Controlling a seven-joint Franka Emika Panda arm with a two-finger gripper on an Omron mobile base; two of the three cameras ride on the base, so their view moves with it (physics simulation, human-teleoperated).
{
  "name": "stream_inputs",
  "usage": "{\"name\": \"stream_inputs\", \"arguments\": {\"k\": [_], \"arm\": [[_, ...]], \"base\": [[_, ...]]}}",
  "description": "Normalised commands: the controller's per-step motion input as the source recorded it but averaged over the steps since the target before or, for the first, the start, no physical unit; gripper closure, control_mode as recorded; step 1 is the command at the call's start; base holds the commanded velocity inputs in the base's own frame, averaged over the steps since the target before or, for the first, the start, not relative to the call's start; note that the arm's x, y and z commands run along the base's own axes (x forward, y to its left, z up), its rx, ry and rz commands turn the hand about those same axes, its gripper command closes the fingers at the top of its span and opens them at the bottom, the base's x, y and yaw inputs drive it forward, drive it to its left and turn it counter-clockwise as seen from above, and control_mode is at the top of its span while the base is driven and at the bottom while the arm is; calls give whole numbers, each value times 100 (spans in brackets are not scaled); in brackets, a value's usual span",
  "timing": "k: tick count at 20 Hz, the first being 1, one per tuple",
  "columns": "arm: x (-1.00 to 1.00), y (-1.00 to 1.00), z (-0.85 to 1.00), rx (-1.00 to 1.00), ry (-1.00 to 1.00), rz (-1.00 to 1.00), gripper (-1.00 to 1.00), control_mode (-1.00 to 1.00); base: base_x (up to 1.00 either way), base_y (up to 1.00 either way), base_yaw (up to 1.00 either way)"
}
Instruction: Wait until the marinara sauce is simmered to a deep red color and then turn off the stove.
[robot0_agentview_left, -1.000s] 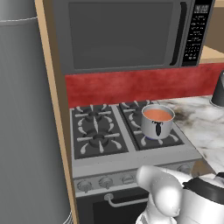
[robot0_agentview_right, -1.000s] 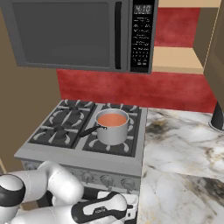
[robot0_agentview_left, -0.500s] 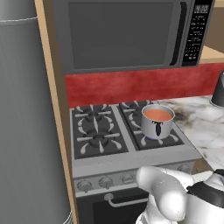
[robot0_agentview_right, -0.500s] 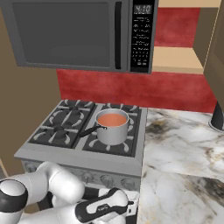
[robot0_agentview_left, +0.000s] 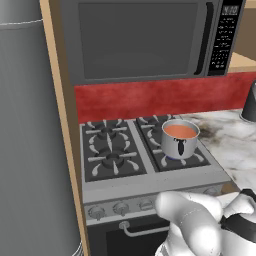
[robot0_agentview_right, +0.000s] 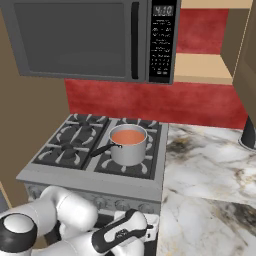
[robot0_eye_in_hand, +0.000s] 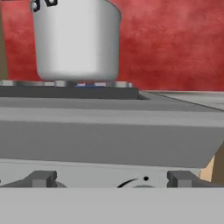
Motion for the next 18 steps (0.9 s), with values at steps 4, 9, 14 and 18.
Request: {"name": "stream_inputs", "arguments": {"k": [4,9,14,18], "arm": [[23,-4,-9,0,0,0,-100,-100],[2,-13,-13,0,0,0,-100,-100],[0,-13,-11,0,0,0,-100,-100],[0,-12,-11,0,0,0,-100,-100]], "base": [[0,0,0],[0,0,0],[0,0,0],[0,0,0]]}}
